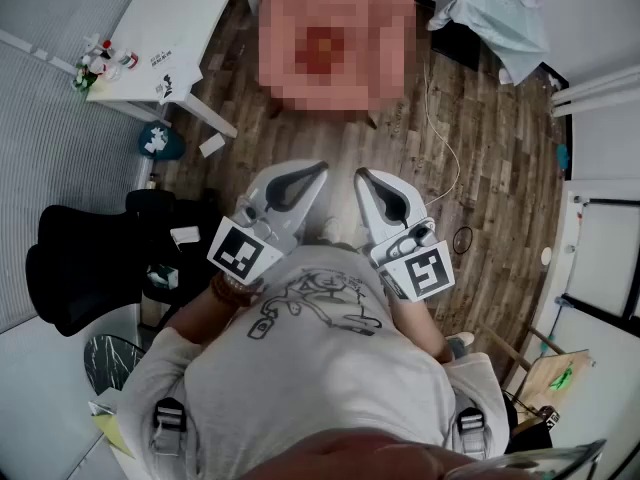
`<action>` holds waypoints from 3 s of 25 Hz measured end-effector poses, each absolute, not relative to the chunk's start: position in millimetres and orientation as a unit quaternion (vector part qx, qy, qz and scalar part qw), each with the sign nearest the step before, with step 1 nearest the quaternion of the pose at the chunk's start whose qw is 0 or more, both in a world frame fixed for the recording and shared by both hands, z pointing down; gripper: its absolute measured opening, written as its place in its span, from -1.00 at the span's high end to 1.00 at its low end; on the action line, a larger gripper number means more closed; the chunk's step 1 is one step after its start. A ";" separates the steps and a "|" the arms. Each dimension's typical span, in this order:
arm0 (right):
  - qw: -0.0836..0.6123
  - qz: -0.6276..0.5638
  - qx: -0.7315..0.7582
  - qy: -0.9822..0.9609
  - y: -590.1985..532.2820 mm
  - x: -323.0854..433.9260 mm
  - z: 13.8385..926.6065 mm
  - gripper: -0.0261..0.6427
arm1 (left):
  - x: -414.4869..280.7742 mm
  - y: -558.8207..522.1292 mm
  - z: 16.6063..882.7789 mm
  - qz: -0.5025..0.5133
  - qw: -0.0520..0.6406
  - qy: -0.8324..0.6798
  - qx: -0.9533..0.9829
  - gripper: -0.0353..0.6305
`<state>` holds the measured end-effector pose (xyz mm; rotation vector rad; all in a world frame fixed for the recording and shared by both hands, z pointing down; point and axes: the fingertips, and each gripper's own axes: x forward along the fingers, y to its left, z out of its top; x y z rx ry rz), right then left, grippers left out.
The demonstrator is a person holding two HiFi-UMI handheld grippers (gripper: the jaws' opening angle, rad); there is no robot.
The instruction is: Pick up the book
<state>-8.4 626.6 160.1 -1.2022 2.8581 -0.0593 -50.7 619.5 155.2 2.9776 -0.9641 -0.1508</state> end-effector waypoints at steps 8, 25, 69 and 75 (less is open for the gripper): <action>0.025 -0.015 -0.380 0.925 627.0 11.5 156.0 0.90 | -29.4 617.3 153.6 -0.053 0.006 -0.316 0.947 0.89; 0.056 -0.035 -0.347 0.936 618.1 63.9 157.0 0.90 | 29.2 604.6 160.5 -0.057 0.018 -0.323 0.945 0.89; 0.015 -0.048 -0.355 0.934 261.2 -89.2 179.1 0.90 | -126.7 244.9 182.5 -0.047 0.044 -0.314 0.947 0.88; 0.010 -0.055 -0.364 0.930 242.1 -88.6 185.8 0.90 | -128.3 226.1 191.7 -0.042 0.053 -0.308 0.949 0.88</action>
